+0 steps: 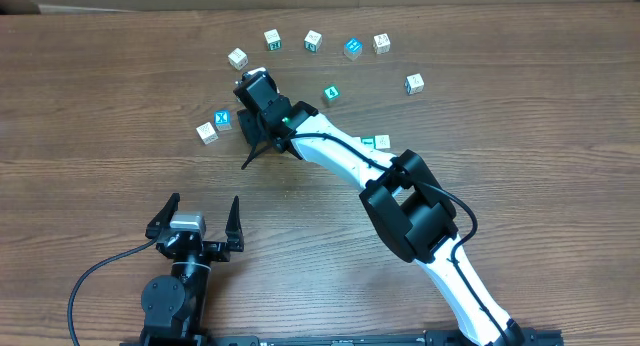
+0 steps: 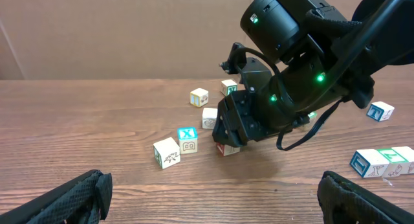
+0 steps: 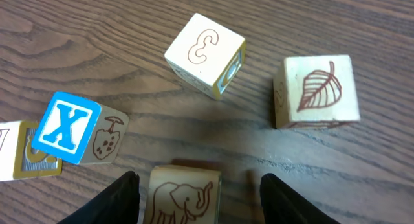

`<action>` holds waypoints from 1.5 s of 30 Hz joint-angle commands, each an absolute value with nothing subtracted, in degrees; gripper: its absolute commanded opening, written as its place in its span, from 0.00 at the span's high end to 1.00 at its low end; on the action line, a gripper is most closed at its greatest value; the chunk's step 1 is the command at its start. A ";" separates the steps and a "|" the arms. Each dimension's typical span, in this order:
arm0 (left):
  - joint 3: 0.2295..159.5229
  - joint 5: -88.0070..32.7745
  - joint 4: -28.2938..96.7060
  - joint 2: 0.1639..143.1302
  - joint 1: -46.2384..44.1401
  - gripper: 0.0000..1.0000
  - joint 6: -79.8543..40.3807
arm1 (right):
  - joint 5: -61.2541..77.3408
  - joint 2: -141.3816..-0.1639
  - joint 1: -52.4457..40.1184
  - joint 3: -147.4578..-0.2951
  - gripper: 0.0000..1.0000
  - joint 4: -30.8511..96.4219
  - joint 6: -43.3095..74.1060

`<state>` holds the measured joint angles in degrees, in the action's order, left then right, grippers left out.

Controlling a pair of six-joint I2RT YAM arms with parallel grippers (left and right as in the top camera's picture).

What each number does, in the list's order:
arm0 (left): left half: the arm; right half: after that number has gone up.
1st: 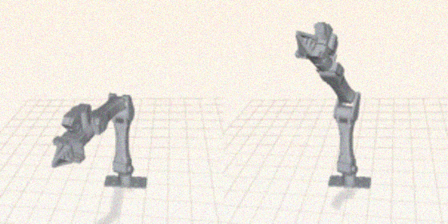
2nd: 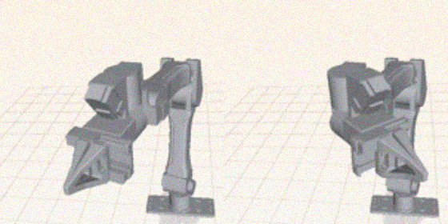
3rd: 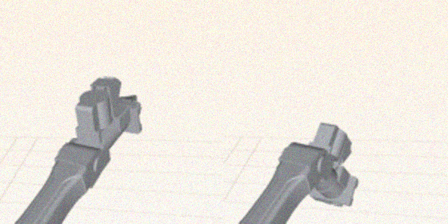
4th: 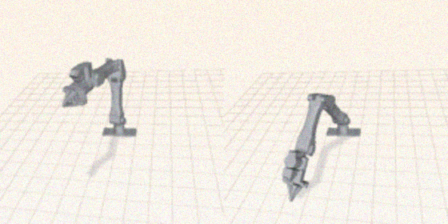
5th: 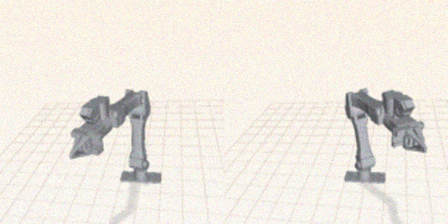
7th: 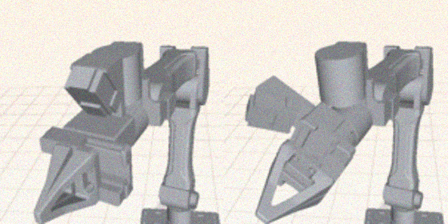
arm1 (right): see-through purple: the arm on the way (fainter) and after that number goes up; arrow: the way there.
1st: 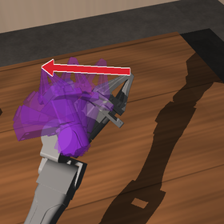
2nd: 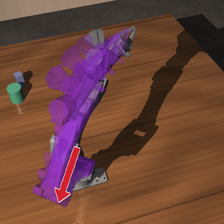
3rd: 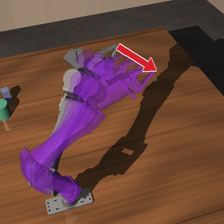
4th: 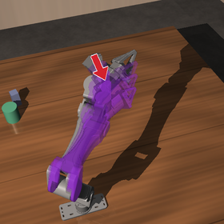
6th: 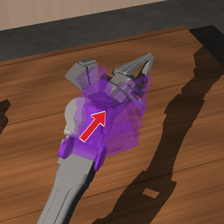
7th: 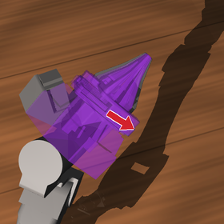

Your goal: Form a horizontal line

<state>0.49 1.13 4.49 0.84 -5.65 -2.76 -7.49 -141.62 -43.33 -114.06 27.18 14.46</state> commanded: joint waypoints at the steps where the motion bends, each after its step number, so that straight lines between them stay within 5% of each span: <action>1: 0.27 1.48 4.32 0.32 -5.93 0.00 -1.67 | -7.92 -144.00 -43.48 -114.72 0.42 26.17 13.15; 26: 0.27 1.48 4.32 0.32 -5.93 0.01 -1.67 | -7.92 -141.84 -44.38 -114.85 0.48 24.93 13.21; 45: 0.30 1.48 4.32 0.32 -5.93 0.00 -1.67 | -11.79 -138.85 -44.80 -114.85 0.61 26.57 13.21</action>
<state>0.51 1.13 4.49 0.84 -5.65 -2.76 -10.11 -143.09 -44.66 -114.06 26.61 13.26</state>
